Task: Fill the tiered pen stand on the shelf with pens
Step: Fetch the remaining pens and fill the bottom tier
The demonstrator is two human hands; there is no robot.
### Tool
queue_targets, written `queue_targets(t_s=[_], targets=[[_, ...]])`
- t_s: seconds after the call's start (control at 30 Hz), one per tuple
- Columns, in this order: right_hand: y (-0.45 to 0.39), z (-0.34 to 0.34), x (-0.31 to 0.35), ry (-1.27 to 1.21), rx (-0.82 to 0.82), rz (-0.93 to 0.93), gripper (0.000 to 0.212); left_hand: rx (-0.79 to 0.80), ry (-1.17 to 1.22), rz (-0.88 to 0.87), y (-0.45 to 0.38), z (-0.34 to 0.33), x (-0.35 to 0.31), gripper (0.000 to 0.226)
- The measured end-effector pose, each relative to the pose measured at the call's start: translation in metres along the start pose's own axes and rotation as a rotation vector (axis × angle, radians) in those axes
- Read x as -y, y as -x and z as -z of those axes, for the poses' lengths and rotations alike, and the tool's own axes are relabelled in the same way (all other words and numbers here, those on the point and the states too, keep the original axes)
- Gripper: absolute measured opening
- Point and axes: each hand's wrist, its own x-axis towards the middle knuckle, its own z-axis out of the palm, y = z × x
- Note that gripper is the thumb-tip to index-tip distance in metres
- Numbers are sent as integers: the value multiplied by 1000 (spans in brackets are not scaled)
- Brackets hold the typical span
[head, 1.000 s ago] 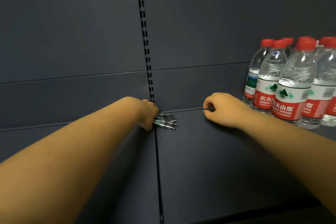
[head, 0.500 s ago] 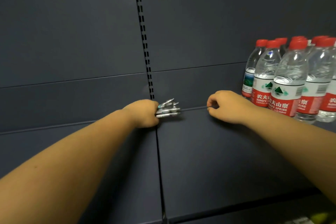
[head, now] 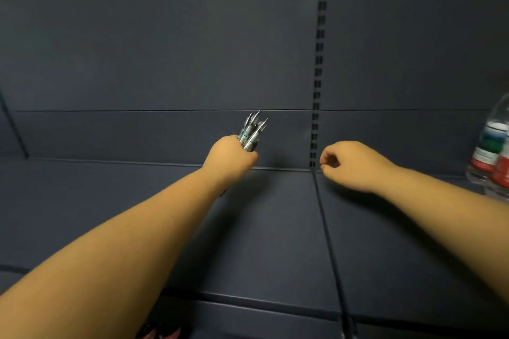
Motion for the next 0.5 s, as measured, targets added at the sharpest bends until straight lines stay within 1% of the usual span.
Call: queue_targets(t_s=[0.13, 0.27, 0.37, 0.5], targets=[[-21, -18, 66, -24, 0, 108, 8, -131, 31, 84, 6, 54, 42, 13], [-41, -37, 152, -45, 22, 208, 8, -185, 46, 134, 19, 124, 86, 12], [-59, -49, 223, -78, 32, 278, 8, -234, -12, 177, 37, 182, 126, 11], [-74, -72, 329, -224, 71, 344, 10, -290, -87, 246, 69, 258, 190, 11]])
